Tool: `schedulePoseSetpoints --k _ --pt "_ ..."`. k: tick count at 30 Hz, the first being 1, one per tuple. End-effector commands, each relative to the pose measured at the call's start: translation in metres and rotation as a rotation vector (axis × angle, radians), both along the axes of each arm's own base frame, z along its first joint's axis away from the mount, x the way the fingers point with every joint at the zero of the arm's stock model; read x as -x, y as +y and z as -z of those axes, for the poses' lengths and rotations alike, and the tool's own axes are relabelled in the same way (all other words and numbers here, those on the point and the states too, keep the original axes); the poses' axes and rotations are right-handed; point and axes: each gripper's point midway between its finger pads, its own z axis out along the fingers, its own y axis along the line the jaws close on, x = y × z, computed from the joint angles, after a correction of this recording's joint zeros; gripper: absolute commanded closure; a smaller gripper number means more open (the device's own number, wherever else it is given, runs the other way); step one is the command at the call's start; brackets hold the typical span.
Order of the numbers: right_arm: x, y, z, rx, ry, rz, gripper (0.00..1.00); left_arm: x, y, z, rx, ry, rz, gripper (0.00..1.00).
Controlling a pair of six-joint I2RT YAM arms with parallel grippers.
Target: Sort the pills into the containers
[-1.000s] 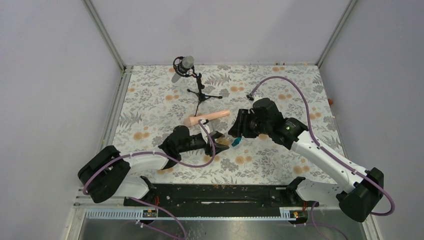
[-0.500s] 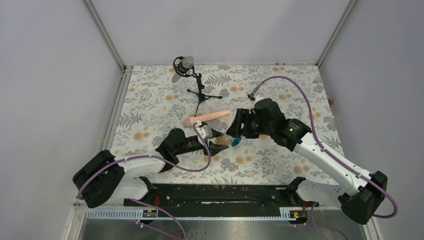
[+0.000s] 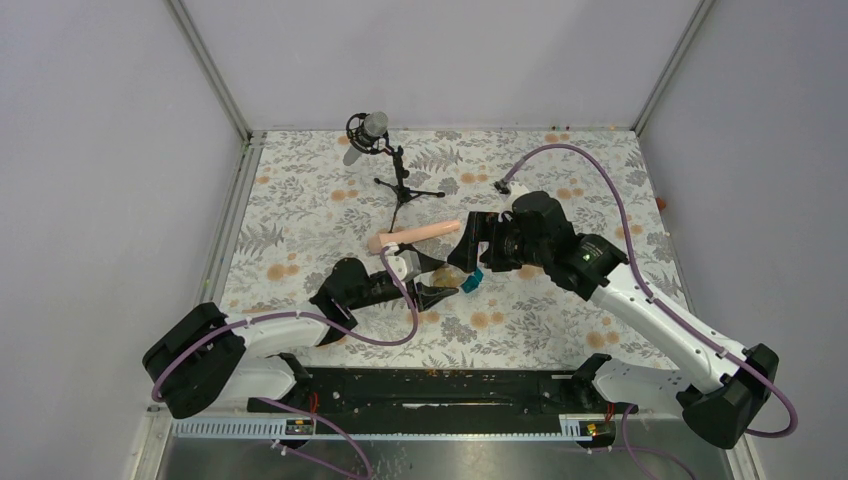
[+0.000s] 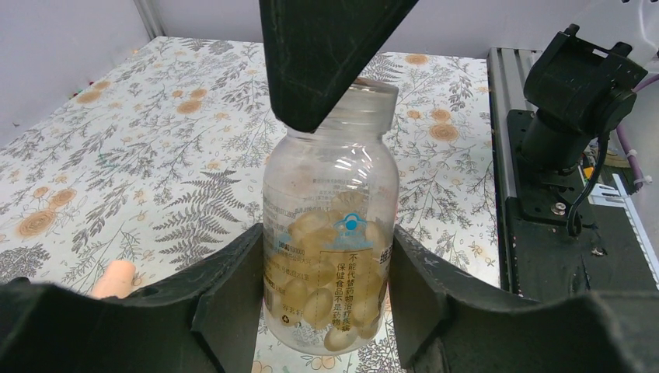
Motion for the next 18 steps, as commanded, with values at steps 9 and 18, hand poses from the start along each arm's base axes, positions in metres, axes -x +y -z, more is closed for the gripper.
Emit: schedulePoseSetpoints --k 9,18 --pt "-0.019 -0.004 -0.023 0.033 -0.101 0.04 0.14 0.006 0.002 -0.037 0.104 -0.099 0.018 1.0" --pt "-0.035 -0.01 -0.005 0.105 -0.044 0.138 0.28 0.008 0.004 -0.046 0.136 -0.109 0.019 1.0"
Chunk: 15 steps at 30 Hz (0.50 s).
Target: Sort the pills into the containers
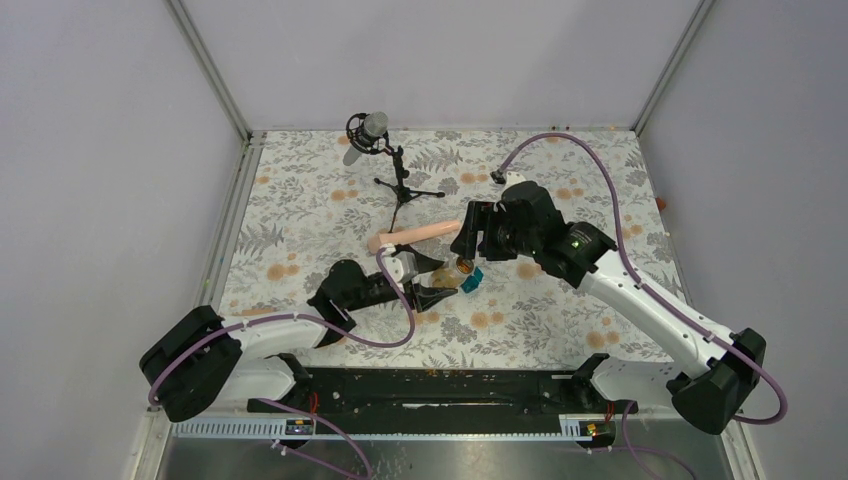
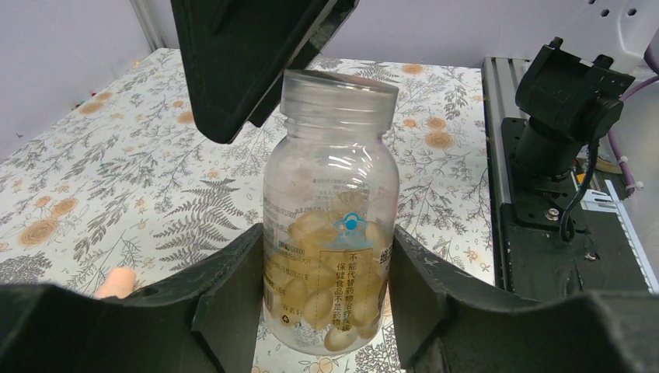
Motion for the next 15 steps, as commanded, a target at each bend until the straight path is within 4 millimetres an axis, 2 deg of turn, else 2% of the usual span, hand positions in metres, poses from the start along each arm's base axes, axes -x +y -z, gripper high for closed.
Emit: schedulePoseSetpoints --k 1,5,7,11,15 --pt "-0.012 -0.009 -0.006 0.028 -0.021 0.086 0.29 0.006 0.002 -0.038 0.112 -0.093 0.018 1.0" --pt "-0.015 -0.014 -0.011 0.028 -0.038 0.12 0.35 0.006 0.002 -0.037 0.111 -0.092 0.015 1.0" --pt "-0.016 -0.014 -0.016 0.022 -0.048 0.122 0.35 0.006 0.002 -0.036 0.11 -0.09 0.013 1.0" --pt "-0.012 -0.012 -0.028 -0.011 -0.078 0.088 0.17 0.003 0.003 -0.033 0.099 -0.077 0.0 1.0" --pt "-0.009 -0.012 -0.043 -0.067 -0.107 0.049 0.09 0.002 0.003 -0.031 0.092 -0.069 -0.004 1.0"
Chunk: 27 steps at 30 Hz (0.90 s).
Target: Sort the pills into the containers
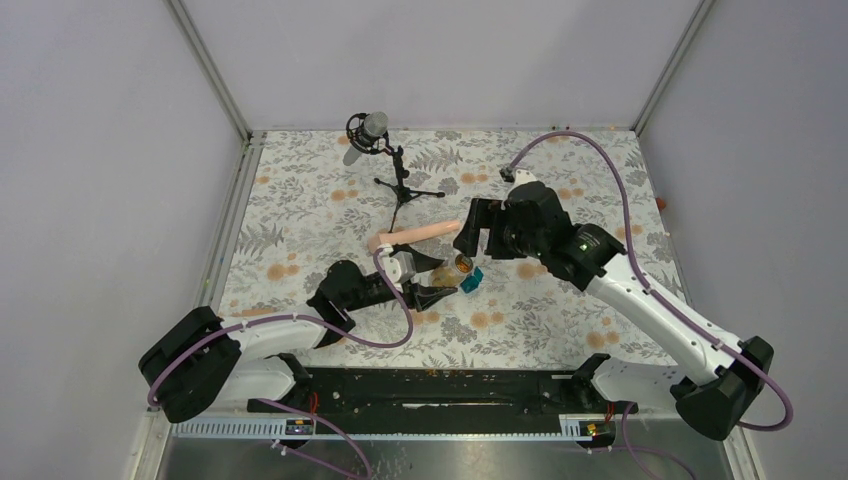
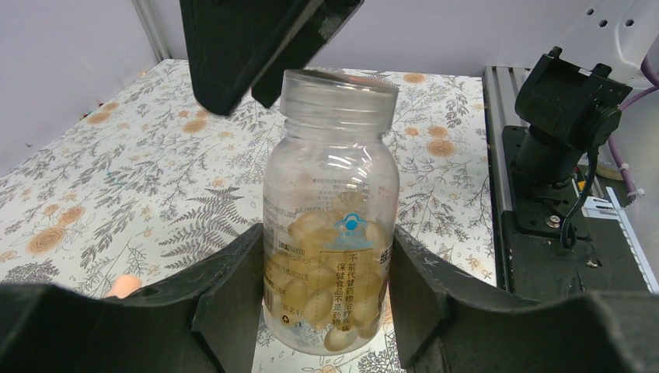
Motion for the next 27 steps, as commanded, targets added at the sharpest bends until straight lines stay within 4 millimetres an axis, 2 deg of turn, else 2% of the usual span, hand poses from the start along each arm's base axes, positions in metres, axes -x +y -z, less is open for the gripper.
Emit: schedulePoseSetpoints --k 1,4,7,9,19,27 --pt "0.001 0.005 -0.048 -0.125 -0.099 -0.068 0.08 0.001 0.002 -0.026 0.072 -0.06 -0.004 1.0" --pt "0.017 0.02 -0.06 -0.168 -0.143 -0.26 0.08 0.002 0.001 -0.027 0.076 -0.03 0.0 1.0" --pt "0.039 0.028 -0.062 -0.161 -0.151 -0.454 0.1 0.0 -0.001 -0.03 0.076 -0.013 -0.003 1.0" --pt "0.046 0.028 -0.058 -0.135 -0.153 -0.516 0.12 0.0 -0.001 -0.032 0.08 -0.008 -0.001 1.0" --pt "0.056 0.019 -0.047 -0.055 -0.172 -0.611 0.24 0.002 -0.003 -0.035 0.078 -0.002 0.013 1.0" --pt "0.053 0.023 -0.039 -0.021 -0.172 -0.632 0.27 0.005 -0.006 -0.039 0.08 -0.005 0.039 1.0"
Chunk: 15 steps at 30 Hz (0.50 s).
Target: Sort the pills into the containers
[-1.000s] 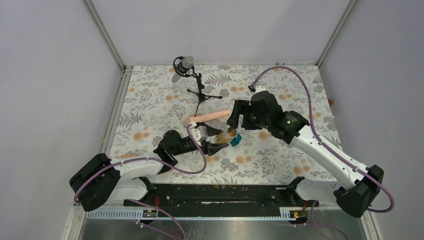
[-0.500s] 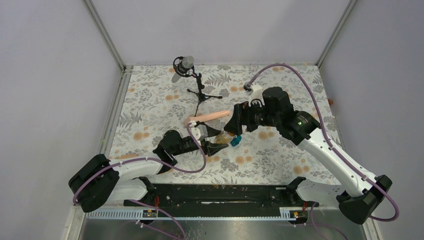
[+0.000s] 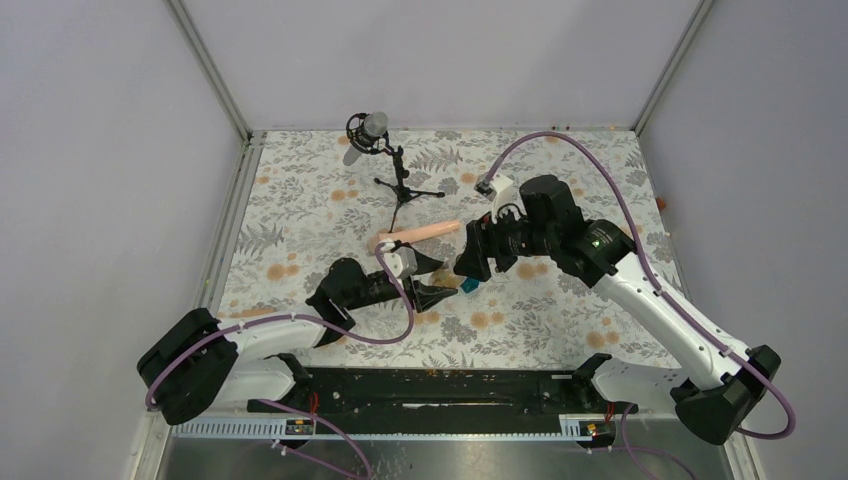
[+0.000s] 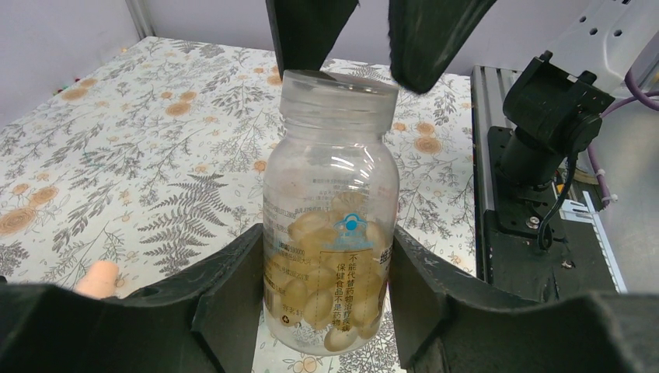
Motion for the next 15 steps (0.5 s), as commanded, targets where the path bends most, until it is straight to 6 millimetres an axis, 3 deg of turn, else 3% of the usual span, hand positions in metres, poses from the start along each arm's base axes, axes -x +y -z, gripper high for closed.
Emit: schedulePoseSetpoints --k 1,4,8,15 --pt "0.0 0.006 -0.011 -0.002 -0.053 -0.056 0.28 0.003 -0.006 -0.044 0.098 -0.084 0.033 1.0" --pt "-0.002 0.008 -0.01 0.002 -0.053 -0.052 0.35 0.004 -0.007 -0.045 0.098 -0.084 0.044 1.0" --pt "-0.005 0.01 -0.012 -0.009 -0.041 -0.023 0.6 0.006 -0.006 -0.046 0.104 -0.091 0.051 1.0" --pt "0.012 0.02 -0.011 -0.078 0.103 -0.036 0.66 0.011 -0.002 -0.064 0.177 -0.143 0.067 1.0"
